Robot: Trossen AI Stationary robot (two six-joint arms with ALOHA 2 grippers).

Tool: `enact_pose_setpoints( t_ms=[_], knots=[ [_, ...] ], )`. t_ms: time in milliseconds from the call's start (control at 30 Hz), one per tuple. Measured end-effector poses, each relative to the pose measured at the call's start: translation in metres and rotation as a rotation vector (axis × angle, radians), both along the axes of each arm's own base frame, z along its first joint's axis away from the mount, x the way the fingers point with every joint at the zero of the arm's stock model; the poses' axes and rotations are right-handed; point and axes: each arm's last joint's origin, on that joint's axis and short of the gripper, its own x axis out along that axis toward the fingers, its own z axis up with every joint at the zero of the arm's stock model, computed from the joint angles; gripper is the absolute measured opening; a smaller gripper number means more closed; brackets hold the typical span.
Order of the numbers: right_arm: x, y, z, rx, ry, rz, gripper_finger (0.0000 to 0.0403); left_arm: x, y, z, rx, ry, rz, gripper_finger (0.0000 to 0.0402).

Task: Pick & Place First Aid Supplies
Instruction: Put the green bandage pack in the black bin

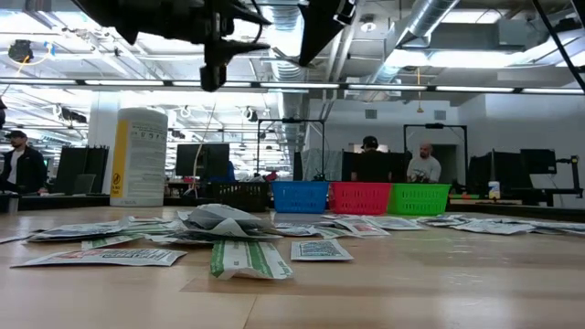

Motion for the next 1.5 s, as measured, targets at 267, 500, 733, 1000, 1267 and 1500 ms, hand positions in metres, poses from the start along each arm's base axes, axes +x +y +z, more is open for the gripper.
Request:
enact_pose_setpoints(
  t_ms=[267,500,733,1000,1267,1500],
  knots=[
    [0.001,0.004,0.001,0.001,-0.013,0.012,0.0000,0.012,0.003,-0.015,-0.008,0.035,0.006,0.0136],
    [0.003,0.010,0.002,-0.001,-0.037,0.043,0.0000,0.014,0.004,-0.014,-0.002,0.017,0.014,0.0136],
    [0.003,0.010,0.002,-0.003,-0.036,0.046,0.0000,0.014,0.002,-0.013,0.001,0.005,0.007,0.0109],
    [0.004,0.010,0.002,-0.001,-0.040,0.047,0.0000,0.015,-0.003,-0.012,0.032,-0.010,-0.024,0.0008],
    [0.002,0.014,0.002,-0.013,-0.018,0.071,0.0040,0.015,-0.004,-0.011,0.034,-0.015,-0.033,0.0008],
    [-0.002,0.013,0.000,-0.019,0.023,0.068,0.0133,0.015,-0.004,-0.011,0.052,-0.018,-0.037,0.0007]
  ],
)
